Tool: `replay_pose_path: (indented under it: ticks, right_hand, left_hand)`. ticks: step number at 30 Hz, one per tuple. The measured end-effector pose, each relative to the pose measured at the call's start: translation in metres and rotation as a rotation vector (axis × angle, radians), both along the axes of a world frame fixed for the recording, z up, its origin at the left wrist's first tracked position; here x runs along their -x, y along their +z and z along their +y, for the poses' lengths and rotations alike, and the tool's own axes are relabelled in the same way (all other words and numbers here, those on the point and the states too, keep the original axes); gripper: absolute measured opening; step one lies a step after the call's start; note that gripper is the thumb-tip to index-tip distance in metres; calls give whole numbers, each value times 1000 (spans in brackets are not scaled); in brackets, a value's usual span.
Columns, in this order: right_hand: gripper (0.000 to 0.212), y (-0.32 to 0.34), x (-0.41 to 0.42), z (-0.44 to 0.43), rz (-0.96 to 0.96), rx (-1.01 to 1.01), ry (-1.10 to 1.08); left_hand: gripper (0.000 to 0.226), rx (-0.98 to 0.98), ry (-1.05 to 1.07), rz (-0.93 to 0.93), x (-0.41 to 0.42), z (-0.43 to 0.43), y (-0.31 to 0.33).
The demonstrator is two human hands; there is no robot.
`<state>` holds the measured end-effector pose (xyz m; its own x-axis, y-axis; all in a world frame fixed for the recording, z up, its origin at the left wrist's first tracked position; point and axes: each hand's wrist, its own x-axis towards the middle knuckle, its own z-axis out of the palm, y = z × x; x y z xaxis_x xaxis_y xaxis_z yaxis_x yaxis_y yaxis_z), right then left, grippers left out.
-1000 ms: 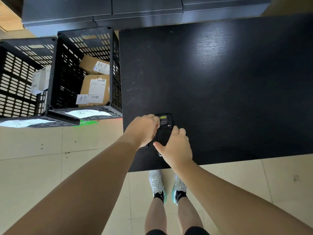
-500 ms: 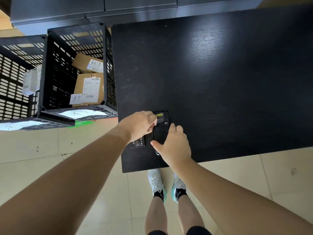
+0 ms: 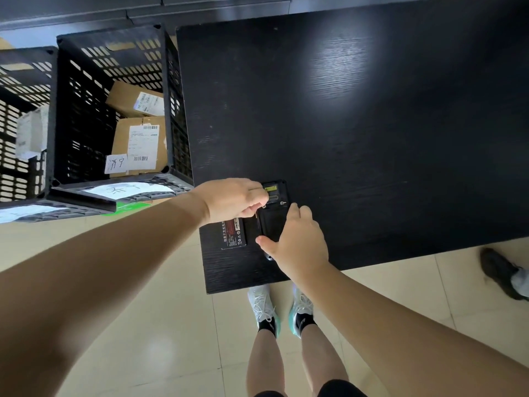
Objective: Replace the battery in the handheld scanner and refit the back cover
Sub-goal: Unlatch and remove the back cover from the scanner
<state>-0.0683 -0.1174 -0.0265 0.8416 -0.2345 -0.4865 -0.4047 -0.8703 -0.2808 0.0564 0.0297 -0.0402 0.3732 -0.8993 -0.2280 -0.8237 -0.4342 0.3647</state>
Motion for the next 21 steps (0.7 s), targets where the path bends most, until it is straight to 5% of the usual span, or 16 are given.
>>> replay_pose_path:
  ticks: [21]
  right_hand:
    - [107, 2, -4, 2, 32, 71, 49]
  left_hand:
    - [8, -105, -196, 24, -20, -7, 6]
